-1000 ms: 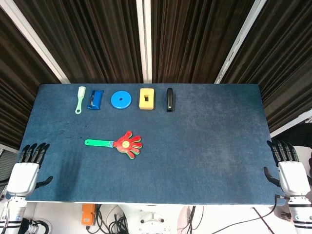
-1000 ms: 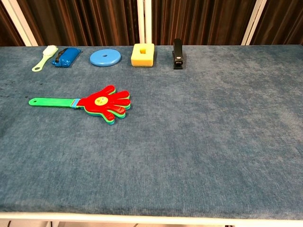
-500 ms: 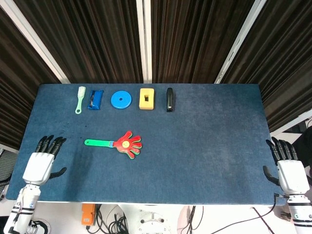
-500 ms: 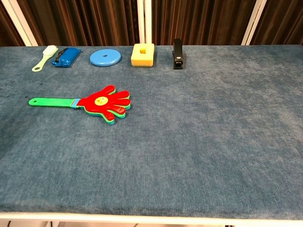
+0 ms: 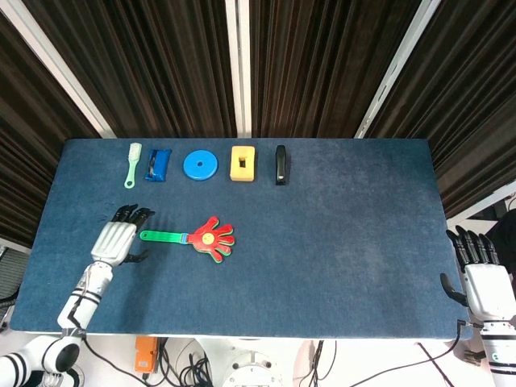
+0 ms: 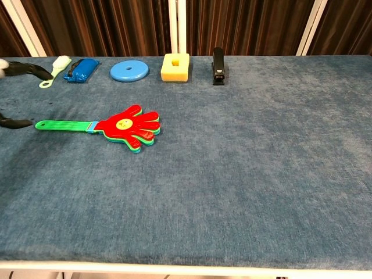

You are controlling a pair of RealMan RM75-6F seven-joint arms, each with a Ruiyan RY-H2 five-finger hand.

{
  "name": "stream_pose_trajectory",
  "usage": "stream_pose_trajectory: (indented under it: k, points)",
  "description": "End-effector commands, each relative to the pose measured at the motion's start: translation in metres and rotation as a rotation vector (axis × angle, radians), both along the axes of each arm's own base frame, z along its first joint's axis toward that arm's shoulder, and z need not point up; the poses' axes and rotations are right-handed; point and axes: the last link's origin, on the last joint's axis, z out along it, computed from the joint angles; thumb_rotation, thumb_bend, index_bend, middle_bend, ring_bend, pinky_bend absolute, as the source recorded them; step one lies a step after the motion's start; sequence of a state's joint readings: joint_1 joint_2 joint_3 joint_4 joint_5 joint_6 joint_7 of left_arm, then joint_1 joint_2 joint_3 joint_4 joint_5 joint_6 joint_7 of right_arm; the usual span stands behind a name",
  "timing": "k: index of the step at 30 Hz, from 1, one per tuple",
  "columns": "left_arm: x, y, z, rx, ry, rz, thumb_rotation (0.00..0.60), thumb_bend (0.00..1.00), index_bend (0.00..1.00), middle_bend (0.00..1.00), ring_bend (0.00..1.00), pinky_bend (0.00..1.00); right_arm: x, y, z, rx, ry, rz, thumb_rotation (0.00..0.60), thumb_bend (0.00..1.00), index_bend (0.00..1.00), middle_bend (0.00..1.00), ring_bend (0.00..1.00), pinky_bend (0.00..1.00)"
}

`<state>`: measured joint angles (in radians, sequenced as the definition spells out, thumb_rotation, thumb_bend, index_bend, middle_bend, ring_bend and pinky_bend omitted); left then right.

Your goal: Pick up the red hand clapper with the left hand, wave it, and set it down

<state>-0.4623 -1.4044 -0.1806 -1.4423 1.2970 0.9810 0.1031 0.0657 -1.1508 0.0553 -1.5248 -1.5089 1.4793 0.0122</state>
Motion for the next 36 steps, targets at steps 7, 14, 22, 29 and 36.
stream_pose_trajectory:
  k: [7, 14, 22, 29, 36]
  points:
    - [-0.006, 0.026, -0.025, -0.062, 0.024, 0.071, 0.6, 0.29, 0.16, 0.12, 0.0, 0.0, -0.004, -0.001, 0.001, -0.002, -0.002, -0.014, 0.6, 0.31, 0.0, 0.0, 0.0, 0.0]
    - [-0.002, 0.026, -0.04, -0.104, -0.038, 0.105, 0.6, 0.29, 0.17, 0.12, 0.0, 0.0, -0.006, 0.0, 0.001, -0.002, -0.005, -0.016, 0.6, 0.31, 0.0, 0.0, 0.0, 0.0]
    - [0.009, 0.032, -0.05, -0.12, -0.059, 0.083, 0.6, 0.29, 0.22, 0.12, 0.0, 0.0, -0.008, -0.001, 0.001, -0.001, -0.006, -0.019, 0.6, 0.31, 0.0, 0.0, 0.0, 0.0]
    - [0.012, 0.033, -0.057, -0.149, -0.054, 0.083, 0.6, 0.27, 0.24, 0.12, 0.0, 0.0, -0.01, -0.001, 0.003, -0.003, -0.009, -0.024, 0.6, 0.31, 0.0, 0.0, 0.0, 0.0]
    - [0.019, 0.038, -0.062, -0.162, -0.082, 0.089, 0.6, 0.26, 0.29, 0.12, 0.0, 0.0, -0.012, -0.001, 0.003, -0.004, -0.012, -0.026, 0.6, 0.31, 0.0, 0.0, 0.0, 0.0]
